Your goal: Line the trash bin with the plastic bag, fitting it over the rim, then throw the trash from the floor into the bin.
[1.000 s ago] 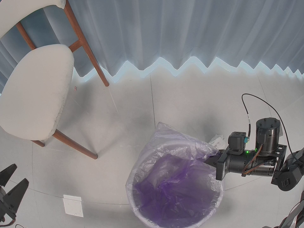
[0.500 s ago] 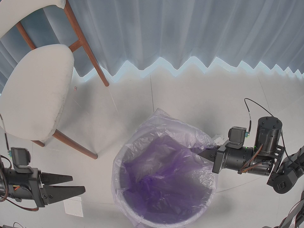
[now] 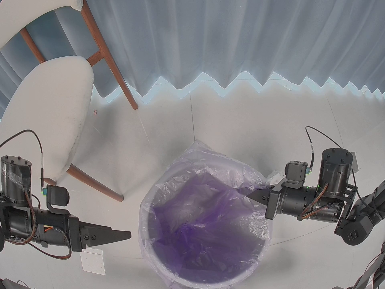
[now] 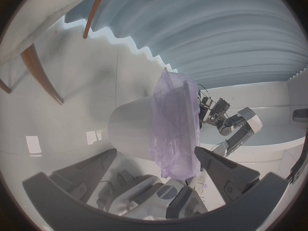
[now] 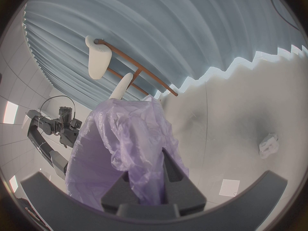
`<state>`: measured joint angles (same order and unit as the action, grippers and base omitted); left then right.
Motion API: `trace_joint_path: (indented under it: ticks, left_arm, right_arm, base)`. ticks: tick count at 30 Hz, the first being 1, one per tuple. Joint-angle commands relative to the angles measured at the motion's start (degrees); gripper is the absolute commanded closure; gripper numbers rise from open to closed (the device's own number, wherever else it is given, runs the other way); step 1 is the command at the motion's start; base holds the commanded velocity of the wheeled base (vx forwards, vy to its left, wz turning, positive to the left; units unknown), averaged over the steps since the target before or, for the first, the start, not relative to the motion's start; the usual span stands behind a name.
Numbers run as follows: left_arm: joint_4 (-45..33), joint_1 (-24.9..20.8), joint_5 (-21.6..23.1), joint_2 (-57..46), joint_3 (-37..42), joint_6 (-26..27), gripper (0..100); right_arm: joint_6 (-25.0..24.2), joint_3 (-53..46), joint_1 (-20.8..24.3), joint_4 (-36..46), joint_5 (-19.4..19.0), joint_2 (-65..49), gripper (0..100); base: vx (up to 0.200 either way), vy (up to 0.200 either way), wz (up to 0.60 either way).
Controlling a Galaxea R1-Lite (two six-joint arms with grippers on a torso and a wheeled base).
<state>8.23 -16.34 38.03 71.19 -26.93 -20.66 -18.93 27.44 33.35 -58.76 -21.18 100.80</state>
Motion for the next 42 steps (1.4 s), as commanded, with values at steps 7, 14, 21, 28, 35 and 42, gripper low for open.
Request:
trace_joint_path:
  ticks: [7,14,21,28,35,42]
  left_arm:
    - [5.39,0.16,-0.24,7.47,-0.14,0.01,0]
    - [6.8,0.43,-0.33,9.05,-0.23,-0.17,0]
    - [6.98,0.34,-0.33,9.84,-1.11,-0.34,0]
    - [7.15,-0.8,-0.33,9.84,-1.64,-1.05,0]
    - [7.24,-0.89,-0.24,11.6,-1.72,-0.87,0]
    - [7.33,-0.8,-0.94,12.92,-1.9,-0.61,0]
  right_arm:
    - [-0.05,1.04,0.04,0.05,-0.01,0.27,100]
    - [-0.05,0.86,-0.04,0.05,-0.18,0.27,100]
    - [-0.05,0.68,-0.04,0.05,-0.18,0.27,100]
    - [-0.05,0.95,-0.04,0.22,-0.18,0.36,100]
    - [-0.14,0.95,0.04,0.05,-0.27,0.18,100]
    - [-2.69,1.3,0.04,-0.04,-0.71,-0.35,100]
  base:
    - [0.0,0.0,0.0]
    - [0.0,0.0,0.0]
    - [0.0,0.0,0.0]
    - [0.0,0.0,0.0]
    - [0.0,0.0,0.0]
    - [0.0,0.0,0.0]
